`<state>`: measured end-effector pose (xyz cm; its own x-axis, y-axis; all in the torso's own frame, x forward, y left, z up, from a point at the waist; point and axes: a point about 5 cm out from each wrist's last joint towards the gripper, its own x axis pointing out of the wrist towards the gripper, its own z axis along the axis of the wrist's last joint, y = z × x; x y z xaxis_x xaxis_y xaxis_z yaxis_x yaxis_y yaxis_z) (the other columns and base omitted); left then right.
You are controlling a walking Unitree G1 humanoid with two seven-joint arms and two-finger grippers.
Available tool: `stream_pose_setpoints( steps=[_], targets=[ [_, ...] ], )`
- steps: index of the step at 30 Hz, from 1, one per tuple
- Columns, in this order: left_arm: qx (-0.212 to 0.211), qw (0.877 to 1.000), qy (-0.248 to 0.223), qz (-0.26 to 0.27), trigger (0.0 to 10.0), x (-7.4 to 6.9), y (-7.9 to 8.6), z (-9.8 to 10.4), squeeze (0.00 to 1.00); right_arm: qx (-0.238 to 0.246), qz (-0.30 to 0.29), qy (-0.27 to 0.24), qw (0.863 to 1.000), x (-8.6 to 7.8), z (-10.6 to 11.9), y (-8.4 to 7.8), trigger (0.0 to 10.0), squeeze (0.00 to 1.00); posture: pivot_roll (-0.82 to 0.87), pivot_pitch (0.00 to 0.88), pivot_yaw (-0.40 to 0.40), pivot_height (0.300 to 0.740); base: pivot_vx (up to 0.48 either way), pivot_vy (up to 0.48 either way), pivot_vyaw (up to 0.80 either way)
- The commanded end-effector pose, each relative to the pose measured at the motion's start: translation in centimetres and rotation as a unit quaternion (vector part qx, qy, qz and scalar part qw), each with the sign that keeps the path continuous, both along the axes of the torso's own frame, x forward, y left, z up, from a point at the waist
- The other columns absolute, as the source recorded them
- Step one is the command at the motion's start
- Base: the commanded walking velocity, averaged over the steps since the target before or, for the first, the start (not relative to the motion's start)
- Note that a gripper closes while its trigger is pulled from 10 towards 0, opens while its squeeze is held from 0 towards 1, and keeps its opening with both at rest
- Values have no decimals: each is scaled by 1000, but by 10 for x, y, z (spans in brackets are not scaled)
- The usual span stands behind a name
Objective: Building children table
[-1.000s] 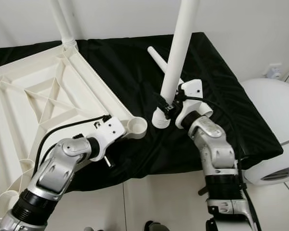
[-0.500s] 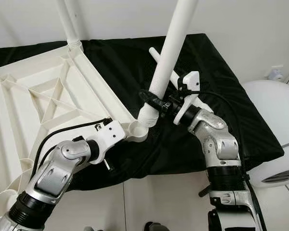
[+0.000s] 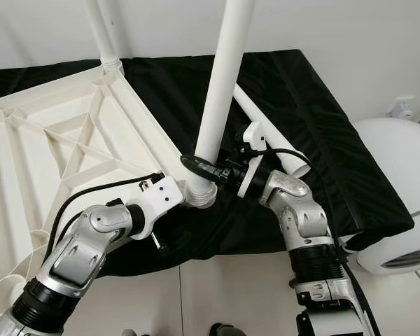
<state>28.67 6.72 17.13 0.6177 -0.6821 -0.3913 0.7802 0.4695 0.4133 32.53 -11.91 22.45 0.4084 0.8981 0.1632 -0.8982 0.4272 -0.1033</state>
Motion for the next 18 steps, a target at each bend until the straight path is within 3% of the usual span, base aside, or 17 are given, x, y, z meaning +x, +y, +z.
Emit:
stream_pose_setpoints(
  steps=[1,13,18],
  targets=[
    [8,1000,26,-1,10000,-6,-2,-17,0,-29,-5,29,999,3,-18,-1,10000,0,-53,165,-18,740,0,0,0],
    [6,1000,26,4,10000,-7,-1,-17,0,-61,-41,21,997,19,-24,-6,10000,0,-51,173,-20,740,0,0,0],
    [6,1000,27,4,10000,-7,-1,-17,0,-81,-9,8,997,15,-28,-4,10000,0,-57,182,-18,740,0,0,0]
  ],
)
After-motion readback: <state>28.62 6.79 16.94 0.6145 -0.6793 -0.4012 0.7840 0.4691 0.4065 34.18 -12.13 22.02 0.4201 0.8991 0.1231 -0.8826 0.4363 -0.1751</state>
